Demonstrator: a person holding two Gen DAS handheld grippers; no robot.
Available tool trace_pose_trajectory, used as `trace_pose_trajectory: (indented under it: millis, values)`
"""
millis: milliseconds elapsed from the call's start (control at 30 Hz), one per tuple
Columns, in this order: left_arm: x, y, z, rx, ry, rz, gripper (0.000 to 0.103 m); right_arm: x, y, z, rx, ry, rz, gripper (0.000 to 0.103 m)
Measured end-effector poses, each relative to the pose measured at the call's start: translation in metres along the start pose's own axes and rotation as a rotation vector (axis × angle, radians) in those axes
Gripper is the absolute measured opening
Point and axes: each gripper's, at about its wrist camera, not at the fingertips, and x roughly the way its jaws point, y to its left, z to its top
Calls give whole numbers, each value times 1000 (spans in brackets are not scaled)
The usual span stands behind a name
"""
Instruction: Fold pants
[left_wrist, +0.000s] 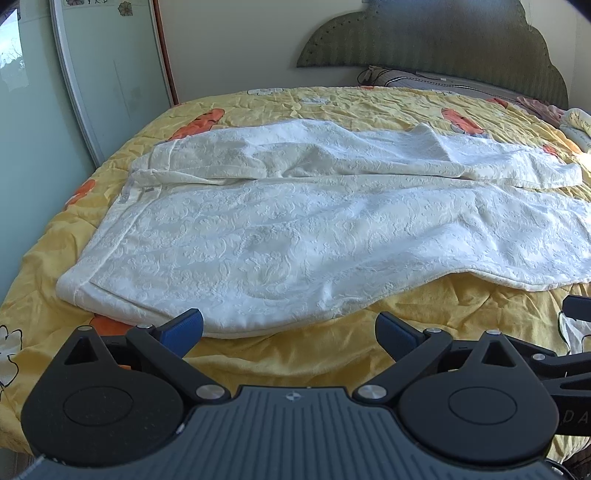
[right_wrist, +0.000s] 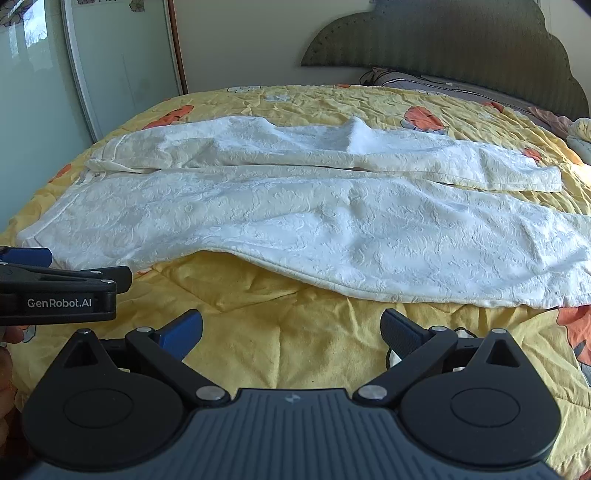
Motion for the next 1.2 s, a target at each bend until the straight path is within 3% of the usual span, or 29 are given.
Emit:
trace_pose_trajectory:
  millis: [167, 400, 600, 1200]
  values:
    - [0, 0, -1, 3, -6, 3, 101, 0, -3, -1, 35, 6, 71, 103]
    - [3, 5, -1, -18, 8, 6, 101, -2, -2, -2, 27, -4, 69, 103]
    - [4, 6, -3, -18, 18, 0, 101, -3, 4, -4, -25, -20, 11, 103]
    - [5, 3, -3, -3, 28, 5, 101, -3, 6, -5, -37, -24, 10, 103]
